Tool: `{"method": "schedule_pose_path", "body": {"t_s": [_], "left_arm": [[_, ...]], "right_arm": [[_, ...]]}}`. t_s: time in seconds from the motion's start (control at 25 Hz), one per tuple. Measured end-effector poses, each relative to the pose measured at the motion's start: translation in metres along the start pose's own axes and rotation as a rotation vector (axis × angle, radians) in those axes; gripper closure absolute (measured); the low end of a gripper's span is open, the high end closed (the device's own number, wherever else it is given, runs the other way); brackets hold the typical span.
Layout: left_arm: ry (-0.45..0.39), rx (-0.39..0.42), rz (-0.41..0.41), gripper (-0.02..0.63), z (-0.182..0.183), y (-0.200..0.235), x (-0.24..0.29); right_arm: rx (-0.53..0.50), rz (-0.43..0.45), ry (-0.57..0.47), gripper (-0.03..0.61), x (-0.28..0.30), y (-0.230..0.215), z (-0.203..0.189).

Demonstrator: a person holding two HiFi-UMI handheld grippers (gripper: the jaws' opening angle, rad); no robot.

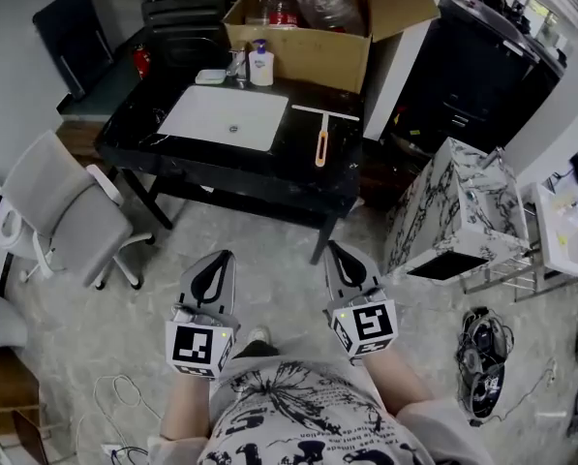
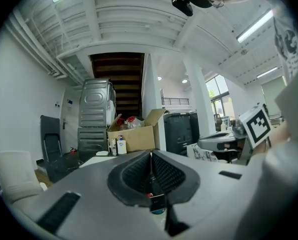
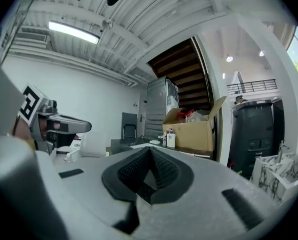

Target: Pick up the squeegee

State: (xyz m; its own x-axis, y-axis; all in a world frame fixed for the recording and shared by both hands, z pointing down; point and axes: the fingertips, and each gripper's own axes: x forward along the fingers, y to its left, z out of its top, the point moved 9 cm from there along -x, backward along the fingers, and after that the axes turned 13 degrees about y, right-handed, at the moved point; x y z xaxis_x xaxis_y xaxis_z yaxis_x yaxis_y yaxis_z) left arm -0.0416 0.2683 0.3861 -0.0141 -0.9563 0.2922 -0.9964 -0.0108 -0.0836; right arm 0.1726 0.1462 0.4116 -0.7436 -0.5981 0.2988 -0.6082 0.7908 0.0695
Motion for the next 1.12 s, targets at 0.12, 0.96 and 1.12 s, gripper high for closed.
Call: {"method": "schedule_pose_path", "body": {"t_s": [0.12, 0.96, 1.12], "left_arm": [[0.004, 0.013, -0.028, 0.601, 0.003, 0.045, 0.022], [0.024, 0.016, -0.134, 0.601, 0.044, 0.148, 0.253], [0.015, 0.017, -0.125, 0.601, 0.074, 0.153, 0.301]], "right_arm": [[0.027, -0.030, 0.008, 0.586, 0.040, 0.011, 0.014], [0.114, -0.152, 0.059, 0.586, 0.240, -0.102, 0.051], [0.111, -0.158, 0.049, 0.586, 0.273, -0.142, 0.061]]}}
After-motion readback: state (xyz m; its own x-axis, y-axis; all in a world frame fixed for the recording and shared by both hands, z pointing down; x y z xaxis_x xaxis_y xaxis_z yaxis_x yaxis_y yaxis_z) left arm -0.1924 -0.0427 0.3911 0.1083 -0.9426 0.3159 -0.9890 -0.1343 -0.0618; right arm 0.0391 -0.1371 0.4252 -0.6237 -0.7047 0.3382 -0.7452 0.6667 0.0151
